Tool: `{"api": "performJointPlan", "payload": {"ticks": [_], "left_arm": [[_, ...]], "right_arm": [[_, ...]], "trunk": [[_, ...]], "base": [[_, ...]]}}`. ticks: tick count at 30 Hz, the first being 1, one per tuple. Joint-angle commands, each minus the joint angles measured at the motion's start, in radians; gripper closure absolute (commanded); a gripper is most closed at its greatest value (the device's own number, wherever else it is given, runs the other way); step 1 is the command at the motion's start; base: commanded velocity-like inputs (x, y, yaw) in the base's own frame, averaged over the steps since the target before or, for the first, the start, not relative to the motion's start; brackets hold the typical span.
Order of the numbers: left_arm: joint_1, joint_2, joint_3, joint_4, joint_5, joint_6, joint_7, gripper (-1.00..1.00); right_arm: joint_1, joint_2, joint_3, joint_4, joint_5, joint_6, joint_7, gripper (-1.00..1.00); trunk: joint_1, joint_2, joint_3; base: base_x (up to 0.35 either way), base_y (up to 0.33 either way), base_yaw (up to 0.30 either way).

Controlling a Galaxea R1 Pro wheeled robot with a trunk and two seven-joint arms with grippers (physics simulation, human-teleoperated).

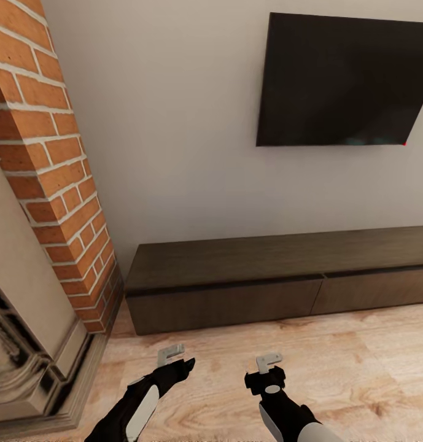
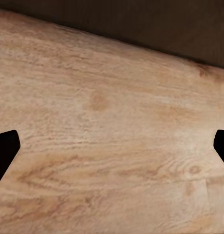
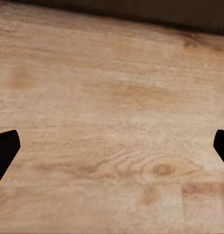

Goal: Place each of the two pumpkins and all three candles from the living room inside a cabinet in the living room (use any cabinet), then make sure every cabinet is closed, and position the cauldron so it is next to a table in the living room.

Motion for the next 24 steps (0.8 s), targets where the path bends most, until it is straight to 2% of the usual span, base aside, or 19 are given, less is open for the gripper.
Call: {"api": "performJointPlan", "payload": {"ticks": [1,2,3,5,6,8,12,14,15,18,20,24], "left_arm": [[0.000,0.002,0.000,-0.034,0.006,0.036,0.002,-1.00],[-0.001,0.009,0.000,-0.103,0.005,0.112,0.009,-1.00],[-0.001,0.013,0.000,-0.137,0.005,0.153,0.015,-1.00],[-0.001,0.027,0.003,-0.265,0.006,0.304,0.047,-1.00],[-0.001,0.029,0.006,-0.294,0.006,0.332,0.056,-1.00],[-0.001,0.034,0.037,-0.393,0.007,0.408,0.084,-1.00],[-0.001,0.038,0.097,-0.481,0.005,0.489,0.104,-1.00],[-0.001,0.038,0.108,-0.501,0.001,0.537,0.107,-1.00],[-0.001,0.038,0.108,-0.501,0.001,0.537,0.107,-1.00],[-0.001,0.040,0.112,-0.548,0.000,0.625,0.108,-1.00],[-0.001,0.040,0.112,-0.561,0.000,0.631,0.108,-1.00],[0.000,0.042,0.115,-0.580,0.003,0.646,0.105,-1.00]], "right_arm": [[-0.001,0.000,0.017,0.000,0.018,0.011,-0.020,-1.00],[-0.001,0.000,0.047,0.000,0.029,0.024,-0.056,-1.00],[-0.001,0.000,0.059,0.000,0.033,0.029,-0.076,-1.00],[-0.001,0.000,0.090,-0.016,0.040,0.041,-0.150,-1.00],[-0.001,0.000,0.094,-0.025,0.040,0.043,-0.164,-1.00],[-0.001,0.000,0.106,-0.072,0.041,0.041,-0.197,-1.00],[0.000,0.000,0.113,-0.106,0.041,0.030,-0.222,-1.00],[0.000,-0.001,0.115,-0.113,0.043,0.025,-0.245,-1.00],[0.000,-0.001,0.115,-0.113,0.043,0.025,-0.245,-1.00],[0.001,-0.001,0.117,-0.120,0.044,-0.023,-0.289,-1.00],[0.001,-0.001,0.118,-0.122,0.043,-0.037,-0.298,-1.00],[0.001,0.000,0.118,-0.124,0.044,-0.055,-0.322,-1.00]], "trunk": [[0.004,-0.008,-0.004],[0.008,-0.015,-0.007],[0.011,-0.022,-0.010],[0.019,-0.036,-0.017],[0.023,-0.043,-0.020],[0.031,-0.057,-0.026],[0.046,-0.085,-0.039],[0.054,-0.099,-0.045],[0.057,-0.106,-0.048],[0.069,-0.127,-0.057],[0.077,-0.141,-0.064],[0.077,-0.141,-0.064]], "base": [[0.000,0.000,0.000],[0.000,0.000,0.000],[0.000,0.000,0.000],[0.000,0.000,0.000],[0.000,0.000,0.000],[0.000,0.000,0.000],[0.000,0.000,0.000],[0.000,0.000,0.000],[0.000,0.000,0.000],[0.000,0.000,0.000],[0.000,0.000,0.000],[0.000,0.000,0.000]]}}
